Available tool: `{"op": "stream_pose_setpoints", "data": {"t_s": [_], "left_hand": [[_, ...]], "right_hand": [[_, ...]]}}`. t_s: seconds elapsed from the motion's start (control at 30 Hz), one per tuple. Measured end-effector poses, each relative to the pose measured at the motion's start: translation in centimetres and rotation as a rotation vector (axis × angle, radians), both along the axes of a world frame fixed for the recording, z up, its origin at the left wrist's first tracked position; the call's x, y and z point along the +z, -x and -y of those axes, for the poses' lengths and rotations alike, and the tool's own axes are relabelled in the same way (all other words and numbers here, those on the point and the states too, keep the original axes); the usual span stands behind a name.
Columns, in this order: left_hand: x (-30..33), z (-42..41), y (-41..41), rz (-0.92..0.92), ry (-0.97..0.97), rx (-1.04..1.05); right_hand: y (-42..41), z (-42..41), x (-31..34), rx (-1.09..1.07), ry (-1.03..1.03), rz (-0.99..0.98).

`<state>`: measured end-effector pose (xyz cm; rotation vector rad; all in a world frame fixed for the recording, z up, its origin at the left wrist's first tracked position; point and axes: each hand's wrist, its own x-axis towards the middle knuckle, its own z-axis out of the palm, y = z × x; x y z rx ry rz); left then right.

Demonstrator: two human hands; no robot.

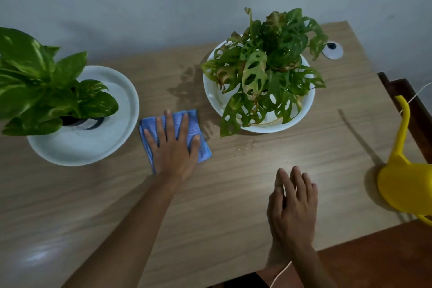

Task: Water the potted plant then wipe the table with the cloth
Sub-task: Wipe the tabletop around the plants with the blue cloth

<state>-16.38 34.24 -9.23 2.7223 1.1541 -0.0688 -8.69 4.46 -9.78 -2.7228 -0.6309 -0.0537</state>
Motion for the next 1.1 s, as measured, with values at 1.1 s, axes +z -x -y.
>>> {"op": "stream_pose_setpoints", "data": {"t_s": [1.1], "left_hand": [[0.0,1.8,-5.3,-0.089,-0.061,-0.190]], "right_hand": [[0.0,-0.3,0.6,-0.003,-0.029,0.026]]}}
